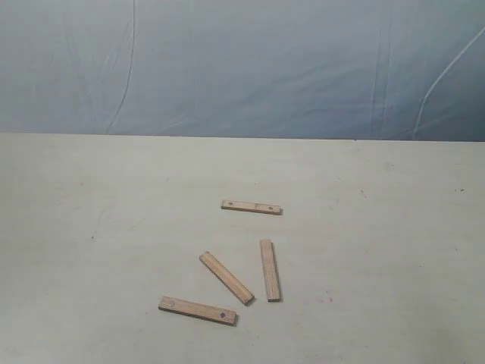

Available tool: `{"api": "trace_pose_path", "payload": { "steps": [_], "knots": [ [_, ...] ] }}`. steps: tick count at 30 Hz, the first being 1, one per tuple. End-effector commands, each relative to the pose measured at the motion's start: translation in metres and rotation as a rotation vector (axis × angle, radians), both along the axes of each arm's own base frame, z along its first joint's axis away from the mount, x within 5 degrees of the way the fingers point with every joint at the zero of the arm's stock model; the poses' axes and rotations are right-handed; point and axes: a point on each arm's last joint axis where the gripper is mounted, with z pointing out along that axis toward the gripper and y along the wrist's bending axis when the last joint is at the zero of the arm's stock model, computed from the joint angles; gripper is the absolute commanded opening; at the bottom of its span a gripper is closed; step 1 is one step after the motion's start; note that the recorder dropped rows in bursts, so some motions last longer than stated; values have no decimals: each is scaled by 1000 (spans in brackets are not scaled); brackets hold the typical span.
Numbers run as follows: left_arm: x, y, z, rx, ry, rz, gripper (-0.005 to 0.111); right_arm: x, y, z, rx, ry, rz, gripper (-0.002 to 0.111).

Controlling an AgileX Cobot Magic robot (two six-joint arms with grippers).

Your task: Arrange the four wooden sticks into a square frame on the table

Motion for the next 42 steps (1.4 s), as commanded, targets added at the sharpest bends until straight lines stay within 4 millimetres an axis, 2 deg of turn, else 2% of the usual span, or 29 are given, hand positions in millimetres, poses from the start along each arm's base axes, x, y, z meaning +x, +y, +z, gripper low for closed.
{"api": "trace_pose_path", "payload": {
  "steps": [1, 6, 9, 13, 15, 17, 18, 20, 23, 25, 27, 31, 33, 34, 37, 39, 42],
  "knots": [
    [0, 1, 4, 95, -46, -4, 0, -1, 0, 2, -2, -16, 0, -1],
    [1, 0, 14, 87, -158, -9, 0, -1, 0, 2, -2, -16, 0, -1],
    [1, 0, 26, -11, -298, -7, 0, -1, 0, 2, 18, -16, 2, -1],
    [-4, 5, 46, -246, -528, 34, 0, -1, 0, 2, 18, -16, 2, -1],
    [-7, 9, 53, -483, -620, 44, 0, -1, 0, 2, 18, -16, 2, -1],
    [-6, 9, 53, -728, -618, 13, 0, -1, 0, 2, 18, -16, 2, -1],
    [-7, 8, 53, -790, -622, -5, 0, -1, 0, 2, 18, -16, 2, -1],
    [-12, 7, 64, -806, -745, -74, 0, -1, 0, 2, 18, -16, 2, -1],
    [-32, 2, 92, -701, -1045, -224, 0, -1, 0, 2, 18, -16, 2, -1],
    [-36, -1, 118, -636, -1104, -268, 0, -1, 0, 2, 18, -16, 2, -1],
    [-33, -6, 147, -556, -1075, -292, 0, -1, 0, 2, 18, -16, 2, -1],
    [-4, -15, 199, -378, -918, -291, 0, -1, 0, 2, 18, -16, 2, -1],
    [15, -17, 214, -316, -819, -275, 0, -1, 0, 2, 18, -16, 2, -1],
    [32, -17, 221, -256, -734, -254, 0, -1, 0, 2, 18, -16, 2, -1],
    [73, -15, 226, -226, -513, -189, 0, -1, 0, 2, 18, -16, 2, -1],
    [101, -15, 221, -181, -364, -128, 0, -1, 0, 2, 18, -16, 2, -1],
    [144, -21, 202, -78, -100, -35, 0, -1, 0, 2, 18, -16, 2, -1]
  ]
}}
